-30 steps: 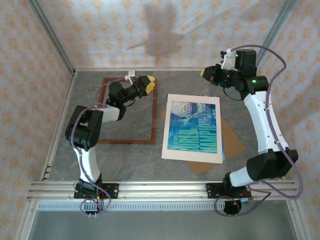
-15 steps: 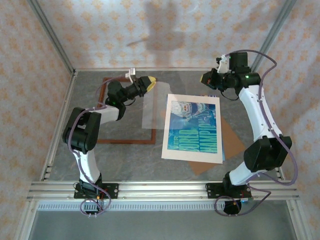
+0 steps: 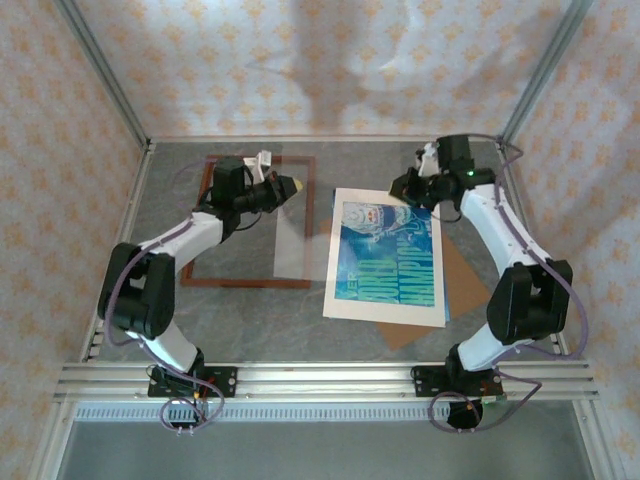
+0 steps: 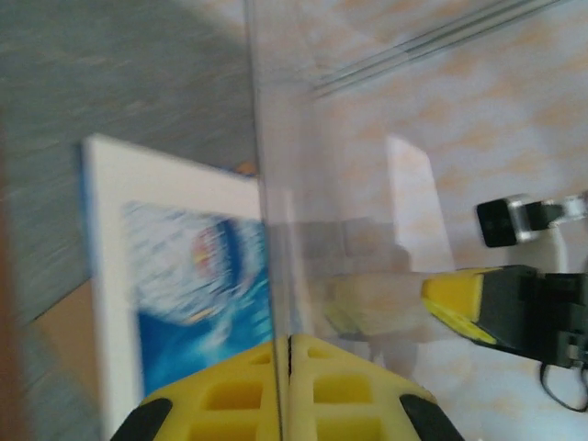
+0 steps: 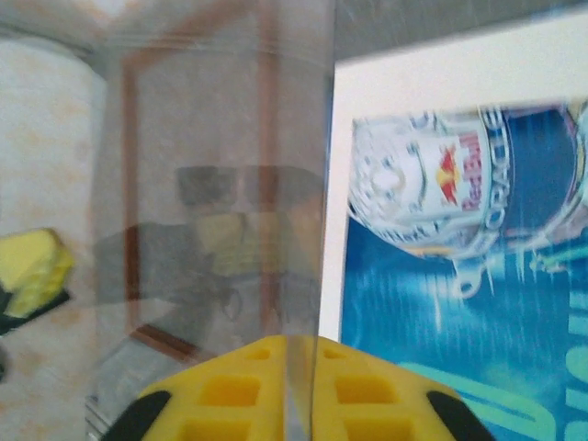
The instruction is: Put the photo into the frame
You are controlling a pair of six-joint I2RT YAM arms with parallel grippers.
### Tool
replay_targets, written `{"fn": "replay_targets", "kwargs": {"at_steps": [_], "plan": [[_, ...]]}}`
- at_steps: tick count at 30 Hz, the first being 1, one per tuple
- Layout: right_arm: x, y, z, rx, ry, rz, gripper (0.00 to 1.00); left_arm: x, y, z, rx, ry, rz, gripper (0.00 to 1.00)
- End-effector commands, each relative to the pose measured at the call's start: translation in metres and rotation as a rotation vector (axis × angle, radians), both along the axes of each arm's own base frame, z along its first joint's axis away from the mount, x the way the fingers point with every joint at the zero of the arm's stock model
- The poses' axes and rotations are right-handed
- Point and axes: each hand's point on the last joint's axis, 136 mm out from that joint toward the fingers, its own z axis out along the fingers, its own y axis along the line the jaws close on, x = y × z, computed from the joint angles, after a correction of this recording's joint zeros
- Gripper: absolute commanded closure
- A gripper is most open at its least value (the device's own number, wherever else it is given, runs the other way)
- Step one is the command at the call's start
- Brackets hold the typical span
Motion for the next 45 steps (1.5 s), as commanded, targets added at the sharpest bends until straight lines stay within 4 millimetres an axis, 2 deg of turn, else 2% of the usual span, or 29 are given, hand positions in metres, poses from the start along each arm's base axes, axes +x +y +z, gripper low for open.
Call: {"fn": "replay_targets", "kwargs": {"at_steps": [1,4,7,10,15,18,23,27,31,33,36,45], "plan": [[0.001,0.019,-0.013,-0.029,-0.038,-0.012,0.83,-0.035,0.041,-0.053,0.383,0.146,-0.042,1.00],[0.000,0.035,-0.043,-0.032,0.027,0.016,0.72,-0.035,0.055,-0.058,0.429,0.167,-0.013,1.00],[0.003,0.026,-0.072,-0.106,0.081,-0.016,0.61,-0.026,0.066,-0.063,0.452,0.176,0.018,1.00],[0.001,0.011,-0.087,-0.192,0.085,-0.042,0.56,-0.017,0.082,-0.073,0.508,0.202,0.034,1.00],[0.003,0.000,-0.085,-0.254,0.041,-0.061,0.55,0.000,0.108,-0.080,0.605,0.218,0.058,1.00],[0.003,0.001,-0.084,-0.246,0.035,-0.057,0.55,0.008,0.124,-0.080,0.671,0.221,0.078,1.00],[0.004,0.004,-0.083,-0.232,0.032,-0.049,0.54,0.026,0.143,-0.074,0.682,0.194,0.126,1.00],[0.003,0.009,-0.079,-0.212,0.014,-0.025,0.53,0.035,0.155,-0.079,0.767,0.223,0.098,1.00],[-0.001,0.018,-0.069,-0.210,-0.061,0.013,0.45,0.043,0.171,-0.077,0.836,0.232,0.108,1.00],[-0.002,0.023,-0.062,-0.214,-0.106,0.029,0.38,0.046,0.178,-0.086,0.860,0.257,0.106,1.00],[-0.004,0.027,-0.054,-0.235,-0.148,0.041,0.26,0.049,0.180,-0.088,0.860,0.258,0.094,1.00],[-0.001,0.032,-0.055,-0.242,-0.144,0.046,0.15,0.054,0.184,-0.092,0.890,0.267,0.084,1.00]]}}
